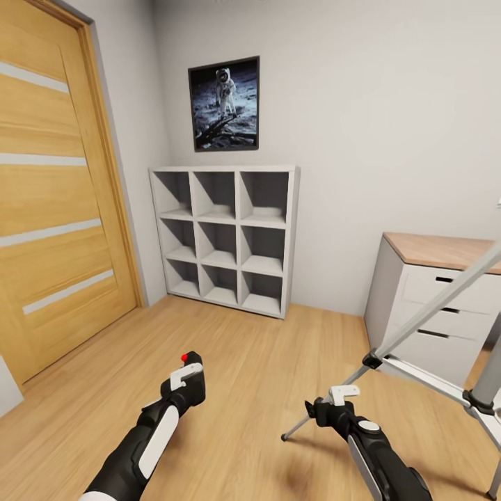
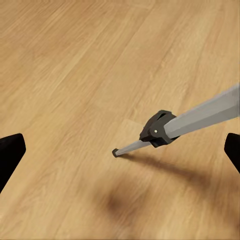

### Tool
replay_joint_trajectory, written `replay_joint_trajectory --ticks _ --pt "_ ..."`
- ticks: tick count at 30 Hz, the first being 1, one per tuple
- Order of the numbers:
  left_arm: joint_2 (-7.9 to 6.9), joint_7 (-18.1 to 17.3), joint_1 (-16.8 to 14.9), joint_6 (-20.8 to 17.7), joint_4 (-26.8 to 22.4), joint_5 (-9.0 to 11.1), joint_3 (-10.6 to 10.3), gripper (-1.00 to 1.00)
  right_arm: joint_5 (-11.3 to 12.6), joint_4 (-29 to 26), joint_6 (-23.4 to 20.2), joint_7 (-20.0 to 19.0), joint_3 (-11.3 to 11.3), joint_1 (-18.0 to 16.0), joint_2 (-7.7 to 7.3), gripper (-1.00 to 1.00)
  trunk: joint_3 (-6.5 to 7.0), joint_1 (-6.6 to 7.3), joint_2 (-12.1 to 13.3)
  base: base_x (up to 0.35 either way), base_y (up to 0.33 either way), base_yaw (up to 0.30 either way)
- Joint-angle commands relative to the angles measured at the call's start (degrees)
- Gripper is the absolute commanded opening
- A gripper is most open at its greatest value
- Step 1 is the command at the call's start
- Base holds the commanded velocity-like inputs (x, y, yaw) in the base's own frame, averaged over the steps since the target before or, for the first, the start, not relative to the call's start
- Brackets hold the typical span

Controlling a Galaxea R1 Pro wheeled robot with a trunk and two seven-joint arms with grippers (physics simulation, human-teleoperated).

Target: Attach the digital camera to the camera tripod in the bedroom.

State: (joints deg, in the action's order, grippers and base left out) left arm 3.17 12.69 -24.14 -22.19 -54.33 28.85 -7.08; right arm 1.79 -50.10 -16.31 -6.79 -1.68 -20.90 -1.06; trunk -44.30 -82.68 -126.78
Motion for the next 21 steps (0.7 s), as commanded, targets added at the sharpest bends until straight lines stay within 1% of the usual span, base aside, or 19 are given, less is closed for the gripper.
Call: replay_joint_trajectory --ticks 1,6,7,12,14,17,18,21 --pt "-0.04 0.48 -0.03 -0.11 0.47 0.41 -0.11 -1.0 0.19 0.01 -0.3 0.0 -0.12 -0.02 -0.07 1.0 0.12 0.24 0.39 0.0 0.0 0.0" --pt "-0.33 0.63 -0.03 0.26 6.4 0.16 -0.12 -1.0 0.31 2.46 0.64 0.55 -0.15 -0.02 -0.31 1.0 1.02 1.33 2.39 0.0 0.0 0.0" --pt "-0.6 0.77 -0.03 0.41 8.45 0.13 -0.13 -1.0 0.37 3.95 1.19 0.74 -0.14 -0.02 -0.45 1.0 1.2 1.55 2.79 0.0 0.0 0.0" --pt "-1.37 0.99 -0.03 0.71 12.87 0.18 -0.2 -1.0 0.51 8.36 1.95 1.09 0.17 -0.02 -0.82 1.0 2.1 2.65 4.8 0.0 0.0 0.0" --pt "-1.96 1.05 -0.03 1.26 15.95 0.25 -0.25 -1.0 0.54 11.77 2.17 1.17 0.55 -0.02 -0.99 1.0 2.46 3.09 5.6 0.0 0.0 0.0" --pt "-2.25 1.11 -0.03 2.78 19.53 0.29 -0.28 -1.0 0.54 15.86 2.31 1.21 0.79 -0.02 -1.09 1.0 2.99 3.75 6.8 0.0 0.0 0.0" --pt "-2.36 1.11 -0.03 4.41 21.95 0.3 -0.29 -1.0 0.53 18.78 2.42 1.16 0.89 -0.02 -1.14 1.0 3.17 3.97 7.2 0.0 0.0 0.0" --pt "-2.46 1.06 -0.03 7.45 25.52 0.33 -0.3 -1.0 0.49 22.75 2.98 1.12 0.93 -0.02 -1.2 1.0 3.71 4.63 8.41 0.0 0.0 0.0"
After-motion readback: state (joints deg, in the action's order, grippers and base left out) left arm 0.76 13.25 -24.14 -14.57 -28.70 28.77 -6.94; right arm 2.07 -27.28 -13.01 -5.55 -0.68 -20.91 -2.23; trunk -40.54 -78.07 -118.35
